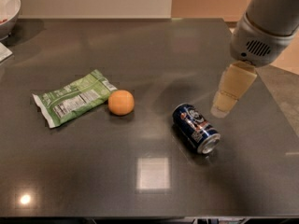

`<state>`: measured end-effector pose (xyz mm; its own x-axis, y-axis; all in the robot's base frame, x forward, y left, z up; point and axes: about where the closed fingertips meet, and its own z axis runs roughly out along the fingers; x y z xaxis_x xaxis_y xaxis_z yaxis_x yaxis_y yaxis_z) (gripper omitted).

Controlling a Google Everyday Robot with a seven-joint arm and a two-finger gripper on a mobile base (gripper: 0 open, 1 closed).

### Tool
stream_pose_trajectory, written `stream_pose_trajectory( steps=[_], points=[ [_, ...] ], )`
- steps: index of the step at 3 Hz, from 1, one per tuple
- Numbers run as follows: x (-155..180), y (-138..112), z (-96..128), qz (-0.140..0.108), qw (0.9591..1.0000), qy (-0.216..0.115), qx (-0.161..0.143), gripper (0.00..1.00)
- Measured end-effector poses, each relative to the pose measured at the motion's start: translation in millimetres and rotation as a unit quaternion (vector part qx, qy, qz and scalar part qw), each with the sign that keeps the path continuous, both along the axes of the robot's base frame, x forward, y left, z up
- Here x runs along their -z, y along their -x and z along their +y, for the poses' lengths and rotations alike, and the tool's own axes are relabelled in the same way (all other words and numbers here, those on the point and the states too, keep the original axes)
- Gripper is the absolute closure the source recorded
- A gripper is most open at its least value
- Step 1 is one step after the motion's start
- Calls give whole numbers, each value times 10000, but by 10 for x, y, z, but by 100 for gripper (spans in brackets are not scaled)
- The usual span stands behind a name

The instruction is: Place pepsi can upright

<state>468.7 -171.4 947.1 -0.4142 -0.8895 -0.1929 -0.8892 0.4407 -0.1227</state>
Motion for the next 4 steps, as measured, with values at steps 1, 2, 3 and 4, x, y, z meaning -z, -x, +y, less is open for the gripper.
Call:
stream_pose_trajectory(
  steps=[1, 2, 3, 4],
  points=[
    [113, -46, 228, 189, 9984, -15, 527, 0],
    [178, -11, 402, 331, 9928, -44, 1147, 0],
    [305, 44, 526, 487, 9823, 15, 1810, 0],
    [488, 82, 569, 677, 9708, 80, 2301, 0]
  ],
)
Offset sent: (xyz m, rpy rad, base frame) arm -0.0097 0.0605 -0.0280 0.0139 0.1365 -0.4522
